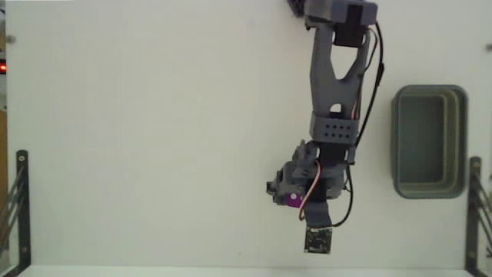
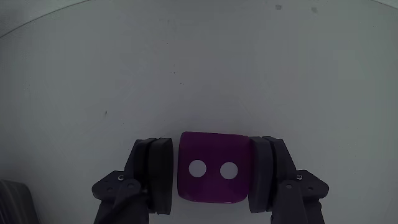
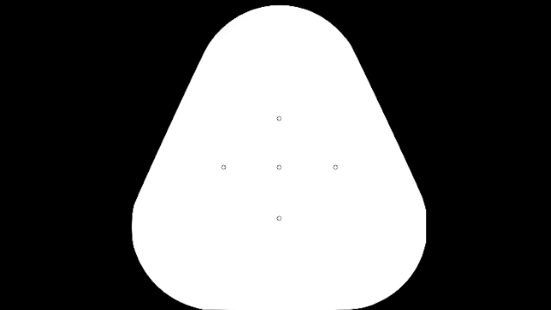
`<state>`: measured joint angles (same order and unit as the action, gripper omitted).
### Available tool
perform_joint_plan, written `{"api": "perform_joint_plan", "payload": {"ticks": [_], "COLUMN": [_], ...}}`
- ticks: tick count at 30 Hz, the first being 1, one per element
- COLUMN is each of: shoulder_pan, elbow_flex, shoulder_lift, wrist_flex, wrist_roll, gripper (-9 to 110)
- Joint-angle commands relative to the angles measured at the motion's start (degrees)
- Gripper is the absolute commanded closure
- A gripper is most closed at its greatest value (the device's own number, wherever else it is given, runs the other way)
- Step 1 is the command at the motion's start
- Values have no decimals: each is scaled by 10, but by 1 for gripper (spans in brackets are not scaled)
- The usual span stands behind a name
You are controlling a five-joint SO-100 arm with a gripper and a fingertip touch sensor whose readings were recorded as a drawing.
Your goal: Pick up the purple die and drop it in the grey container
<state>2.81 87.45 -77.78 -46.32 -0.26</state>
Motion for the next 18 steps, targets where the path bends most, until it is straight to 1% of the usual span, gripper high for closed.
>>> {"api": "perform_joint_plan", "payload": {"ticks": [1,18], "shoulder_pan": [4,4], "elbow_flex": [5,5], "shoulder_lift": [-17,-17], "wrist_flex": [4,4], "wrist_roll": [3,3], "gripper": [33,37]}}
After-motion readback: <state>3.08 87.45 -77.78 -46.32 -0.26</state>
